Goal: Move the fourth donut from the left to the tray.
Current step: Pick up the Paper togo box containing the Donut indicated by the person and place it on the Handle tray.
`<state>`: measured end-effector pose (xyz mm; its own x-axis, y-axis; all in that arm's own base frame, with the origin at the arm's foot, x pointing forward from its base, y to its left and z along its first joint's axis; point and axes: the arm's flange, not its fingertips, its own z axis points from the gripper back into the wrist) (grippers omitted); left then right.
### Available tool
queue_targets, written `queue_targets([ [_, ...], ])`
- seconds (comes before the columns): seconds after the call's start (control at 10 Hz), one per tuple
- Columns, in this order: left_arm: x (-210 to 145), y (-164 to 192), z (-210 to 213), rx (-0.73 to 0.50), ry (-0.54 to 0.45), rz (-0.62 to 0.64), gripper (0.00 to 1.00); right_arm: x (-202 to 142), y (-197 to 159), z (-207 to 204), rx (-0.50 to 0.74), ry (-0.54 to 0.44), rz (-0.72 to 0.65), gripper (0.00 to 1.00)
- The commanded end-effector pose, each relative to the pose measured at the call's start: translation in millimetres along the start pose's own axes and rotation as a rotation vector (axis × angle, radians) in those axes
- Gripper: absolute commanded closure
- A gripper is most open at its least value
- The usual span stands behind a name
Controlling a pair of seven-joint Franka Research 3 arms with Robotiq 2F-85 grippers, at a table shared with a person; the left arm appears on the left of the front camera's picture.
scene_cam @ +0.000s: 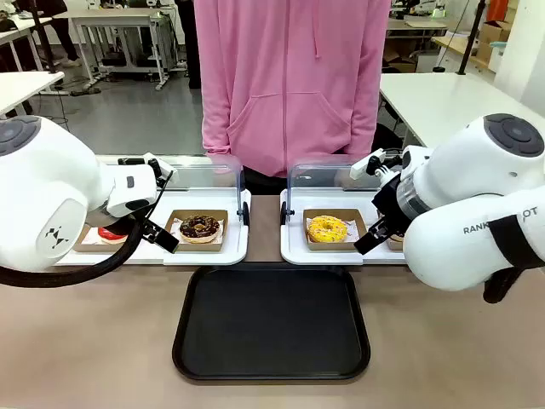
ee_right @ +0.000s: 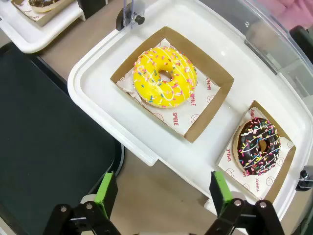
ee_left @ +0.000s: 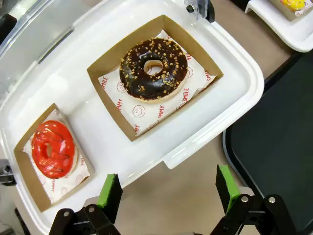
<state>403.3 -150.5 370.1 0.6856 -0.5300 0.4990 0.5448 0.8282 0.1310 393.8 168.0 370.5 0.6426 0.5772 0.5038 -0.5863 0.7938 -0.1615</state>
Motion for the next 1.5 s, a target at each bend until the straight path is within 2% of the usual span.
queue_targets([
  [0.0,0.1,0.0,0.2,0.0,-0.001,0.0,0.0,0.1,0.0,0.0,0.0,0.0,0.0,0.0],
  [1.0,0.0,0.0,0.0,0.0,0.0,0.0,0.0,0.1,0.2,0.0,0.0,0.0,0.002,0.0],
  [1.1,16.9,16.2,28.1,-0.014,-0.056,-0.034,0.0,13.3,-19.2,27.7,0.048,-0.049,0.017,0.0],
  [1.2,26.4,36.7,50.4,-0.063,-0.063,-0.039,0.0,19.1,-42.5,49.9,0.066,-0.08,-0.001,0.0],
  [1.3,27.5,62.0,70.2,-0.144,-0.021,-0.02,0.0,19.2,-66.4,66.5,0.059,-0.101,-0.031,0.0],
  [1.4,24.9,89.5,87.4,-0.226,-0.039,-0.006,0.0,14.8,-95.4,81.1,0.092,-0.119,-0.045,0.0],
])
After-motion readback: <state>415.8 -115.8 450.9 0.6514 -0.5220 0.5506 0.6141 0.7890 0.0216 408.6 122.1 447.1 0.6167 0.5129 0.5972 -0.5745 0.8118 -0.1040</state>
